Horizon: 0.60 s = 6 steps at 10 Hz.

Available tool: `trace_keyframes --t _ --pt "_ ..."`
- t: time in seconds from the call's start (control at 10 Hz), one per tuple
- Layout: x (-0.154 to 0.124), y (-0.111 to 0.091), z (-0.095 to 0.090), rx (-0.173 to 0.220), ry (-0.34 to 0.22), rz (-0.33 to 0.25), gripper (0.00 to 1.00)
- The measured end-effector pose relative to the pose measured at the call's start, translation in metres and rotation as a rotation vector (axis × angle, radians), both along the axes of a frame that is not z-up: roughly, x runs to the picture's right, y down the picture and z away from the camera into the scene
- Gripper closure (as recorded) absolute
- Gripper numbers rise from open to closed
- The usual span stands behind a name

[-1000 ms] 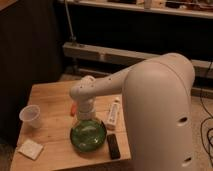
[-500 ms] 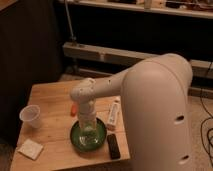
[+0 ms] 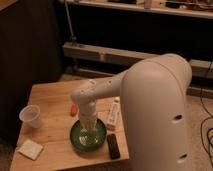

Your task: Drag the ceramic bowl in a circle

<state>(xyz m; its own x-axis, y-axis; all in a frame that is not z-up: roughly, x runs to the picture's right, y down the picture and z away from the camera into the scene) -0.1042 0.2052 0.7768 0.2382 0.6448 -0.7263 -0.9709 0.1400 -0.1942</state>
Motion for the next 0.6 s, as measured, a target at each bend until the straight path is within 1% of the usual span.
trace_keyframes --t 0.2,0.3,0.4,0.5,0.6 --pt "-0.033 0.005 -0.009 0.003 -0.010 -0.025 0.56" --pt "-0.054 0.012 -0.013 0.000 -0.023 -0.042 0.47" --pt "-0.088 0.022 -0.018 -0.003 -0.043 -0.067 0.35" --pt "-0.107 0.029 -0.021 -0.008 -0.050 -0.086 0.26" --pt "-0.129 0.035 -0.021 -0.002 -0.067 -0.093 0.21"
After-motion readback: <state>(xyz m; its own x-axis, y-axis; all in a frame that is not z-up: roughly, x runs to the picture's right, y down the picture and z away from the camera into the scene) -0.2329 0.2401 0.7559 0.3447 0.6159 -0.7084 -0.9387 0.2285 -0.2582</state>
